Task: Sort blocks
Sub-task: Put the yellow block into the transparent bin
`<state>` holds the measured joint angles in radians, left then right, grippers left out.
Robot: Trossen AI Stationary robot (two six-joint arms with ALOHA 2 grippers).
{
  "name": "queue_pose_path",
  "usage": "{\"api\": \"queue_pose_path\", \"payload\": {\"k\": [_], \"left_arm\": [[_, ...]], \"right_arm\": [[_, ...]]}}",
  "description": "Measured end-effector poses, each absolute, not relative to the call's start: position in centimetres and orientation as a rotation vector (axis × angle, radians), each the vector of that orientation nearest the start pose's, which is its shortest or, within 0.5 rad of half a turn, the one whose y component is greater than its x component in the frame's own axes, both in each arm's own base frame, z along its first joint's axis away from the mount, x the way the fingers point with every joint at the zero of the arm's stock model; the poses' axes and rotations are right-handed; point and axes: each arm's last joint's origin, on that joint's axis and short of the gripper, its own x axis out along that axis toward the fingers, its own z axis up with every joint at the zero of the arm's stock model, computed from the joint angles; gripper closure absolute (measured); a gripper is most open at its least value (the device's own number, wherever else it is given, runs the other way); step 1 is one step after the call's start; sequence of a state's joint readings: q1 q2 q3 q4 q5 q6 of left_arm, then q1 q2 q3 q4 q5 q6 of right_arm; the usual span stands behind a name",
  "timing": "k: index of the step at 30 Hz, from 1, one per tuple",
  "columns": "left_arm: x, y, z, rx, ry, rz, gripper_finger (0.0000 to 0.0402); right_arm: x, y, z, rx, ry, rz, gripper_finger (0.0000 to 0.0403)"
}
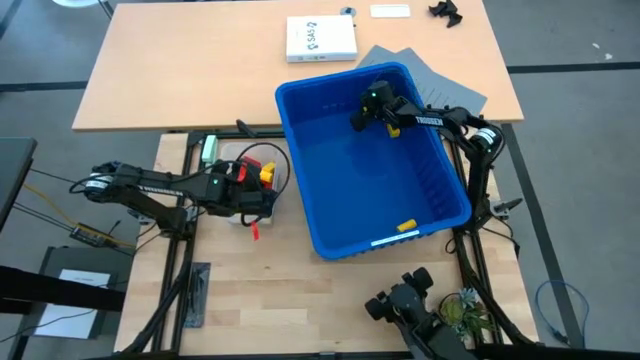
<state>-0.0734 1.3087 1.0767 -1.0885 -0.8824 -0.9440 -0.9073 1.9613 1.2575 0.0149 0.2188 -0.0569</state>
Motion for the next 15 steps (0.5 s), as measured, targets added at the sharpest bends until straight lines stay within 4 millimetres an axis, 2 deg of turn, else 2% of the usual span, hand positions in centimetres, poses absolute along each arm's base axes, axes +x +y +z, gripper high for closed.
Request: {"api": "queue_pose_path", "payload": {"k": [7, 15], "left_arm": [[22.6, 0.6, 27.7, -0.168, 0.746, 1.134, 0.0249], [23.0, 0.5, 27.8, -0.127, 0.751, 1.094, 0.0249]], "right_arm": [[25.3, -34.3, 15.3, 0.142, 0.788, -1.056, 0.0174], [25.9, -32.9, 15.7, 0.159, 0.841, -1.008, 0.0174]]}}
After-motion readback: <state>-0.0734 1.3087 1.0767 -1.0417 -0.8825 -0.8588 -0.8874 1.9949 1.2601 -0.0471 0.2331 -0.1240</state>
